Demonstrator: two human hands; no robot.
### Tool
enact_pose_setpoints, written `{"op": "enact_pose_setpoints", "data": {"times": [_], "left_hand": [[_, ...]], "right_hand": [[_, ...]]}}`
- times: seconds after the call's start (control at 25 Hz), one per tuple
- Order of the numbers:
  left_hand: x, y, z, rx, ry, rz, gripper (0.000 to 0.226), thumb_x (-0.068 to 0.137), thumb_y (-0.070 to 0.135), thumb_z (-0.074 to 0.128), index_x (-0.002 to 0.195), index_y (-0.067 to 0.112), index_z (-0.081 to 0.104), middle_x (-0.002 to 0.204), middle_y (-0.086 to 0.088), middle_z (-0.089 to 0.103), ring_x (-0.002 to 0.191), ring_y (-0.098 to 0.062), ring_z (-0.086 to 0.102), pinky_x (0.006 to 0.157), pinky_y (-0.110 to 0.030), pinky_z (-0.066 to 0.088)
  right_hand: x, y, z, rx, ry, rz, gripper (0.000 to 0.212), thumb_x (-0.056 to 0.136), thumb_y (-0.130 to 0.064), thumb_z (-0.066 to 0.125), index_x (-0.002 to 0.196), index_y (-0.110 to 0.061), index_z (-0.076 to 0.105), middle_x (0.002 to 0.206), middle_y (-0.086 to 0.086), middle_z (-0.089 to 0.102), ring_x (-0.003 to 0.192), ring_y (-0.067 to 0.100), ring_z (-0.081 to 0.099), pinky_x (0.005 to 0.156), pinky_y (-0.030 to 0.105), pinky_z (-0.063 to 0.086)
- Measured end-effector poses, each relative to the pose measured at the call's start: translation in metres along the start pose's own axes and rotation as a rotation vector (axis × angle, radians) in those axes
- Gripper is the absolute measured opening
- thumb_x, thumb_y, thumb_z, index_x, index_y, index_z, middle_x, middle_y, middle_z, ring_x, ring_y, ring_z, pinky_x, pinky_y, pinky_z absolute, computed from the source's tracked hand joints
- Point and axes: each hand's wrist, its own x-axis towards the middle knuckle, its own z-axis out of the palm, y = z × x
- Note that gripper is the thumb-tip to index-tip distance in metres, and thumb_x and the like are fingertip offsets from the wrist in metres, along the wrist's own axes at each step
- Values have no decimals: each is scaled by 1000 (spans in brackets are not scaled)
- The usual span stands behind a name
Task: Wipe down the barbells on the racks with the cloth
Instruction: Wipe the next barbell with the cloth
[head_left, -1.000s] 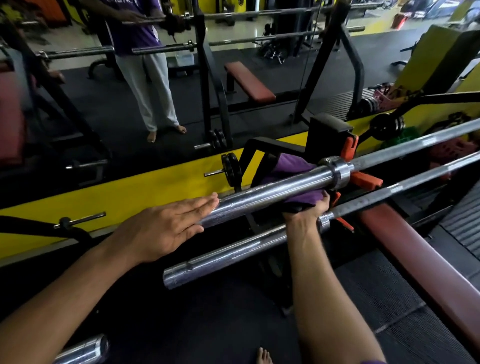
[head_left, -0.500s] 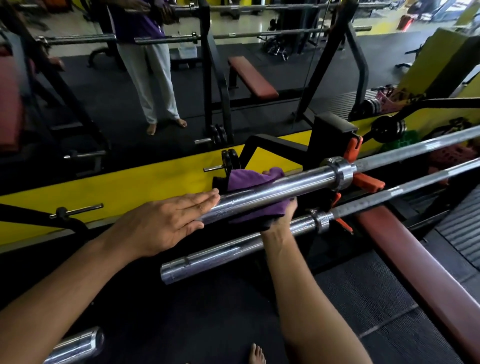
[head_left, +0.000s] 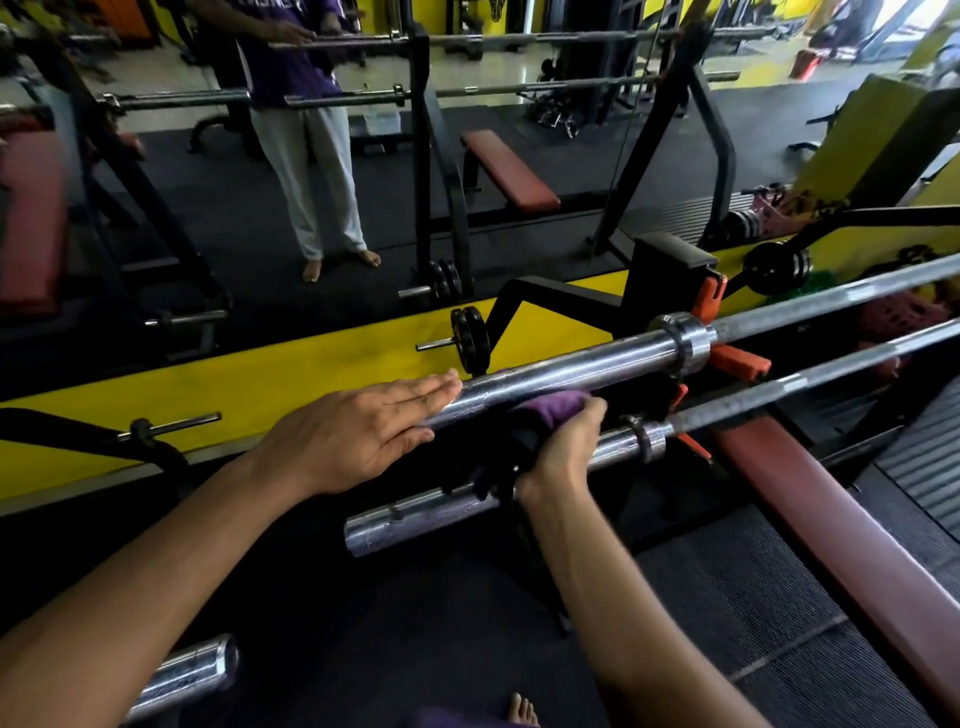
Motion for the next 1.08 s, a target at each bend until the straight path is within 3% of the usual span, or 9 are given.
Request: {"op": "enact_pose_setpoints", "data": {"times": [0.16, 0.28, 0.4, 0.52, 0.6, 0.68, 0.8, 0.88, 1.08], "left_hand": [[-11, 6, -2, -35, 125, -109, 60, 103, 62, 24, 159, 41, 24, 163, 27, 21, 145, 7, 24, 102, -22, 44], [-35, 14, 6, -11, 282, -204, 56, 106, 48, 31, 155, 21, 39, 159, 9, 34, 147, 2, 19, 120, -22, 23], [-58, 18, 19, 36, 240, -266, 57, 109, 44, 24, 159, 15, 28, 164, 0, 28, 153, -11, 20, 127, -34, 7], [-70, 17, 27, 33, 186, -298, 60, 110, 46, 20, 162, 18, 13, 170, 1, 12, 156, -12, 9, 127, -39, 6], [-75, 18, 27, 14, 192, -323, 61, 110, 45, 21, 163, 17, 10, 171, 2, 7, 157, -13, 6, 127, -38, 7], [-84, 22, 28, 3, 201, -350, 63, 109, 45, 23, 163, 17, 7, 171, 2, 3, 157, -15, 4, 126, -36, 6], [-102, 27, 31, -9, 213, -404, 64, 108, 44, 23, 163, 18, 1, 171, 3, -5, 157, -15, 1, 126, -32, 4], [-110, 33, 35, -40, 227, -430, 66, 108, 44, 23, 163, 21, -4, 171, 4, -9, 157, -13, -1, 126, -27, 1], [-114, 39, 38, -205, 278, -452, 70, 104, 44, 27, 160, 32, -12, 169, 10, -15, 155, -3, -6, 121, -39, 19]], "right_hand": [[-6, 19, -54, -398, 54, -93, 33, 98, -44, 46, 83, -20, 64, 77, 2, 68, 74, 19, 64, 71, 35, 53], [-20, 3, -72, -448, 139, -461, 31, 80, -55, 49, 80, -24, 54, 80, -5, 52, 72, 4, 51, 71, 32, 42], [-32, -26, -55, -420, -16, -858, 28, 82, -49, 45, 94, -25, 53, 85, -6, 49, 69, -8, 48, 68, 17, 42], [-7, -32, -32, -1012, -332, -1167, 55, 88, -43, 46, 129, -6, 52, 116, 7, 54, 113, -8, 45, 107, 13, 30], [26, -20, -29, -1577, -406, -1364, 57, 93, -52, 51, 137, -17, 51, 137, 1, 53, 144, 4, 30, 125, 40, 7], [44, -16, -30, -1867, -334, -1427, 55, 88, -66, 49, 127, -28, 58, 132, -8, 58, 141, 20, 39, 118, 61, 14], [44, -24, -9, -1922, -308, -1376, 43, 84, -69, 46, 98, -31, 61, 99, -8, 64, 107, 24, 56, 97, 50, 33], [37, -19, 19, -1994, -339, -1262, 45, 84, -71, 40, 90, -31, 59, 88, -8, 66, 93, 24, 58, 82, 42, 29], [3, 46, 11, -2002, -615, -1440, 63, 84, -68, 47, 134, -30, 57, 130, -3, 61, 123, 27, 53, 108, 56, 28]]}}
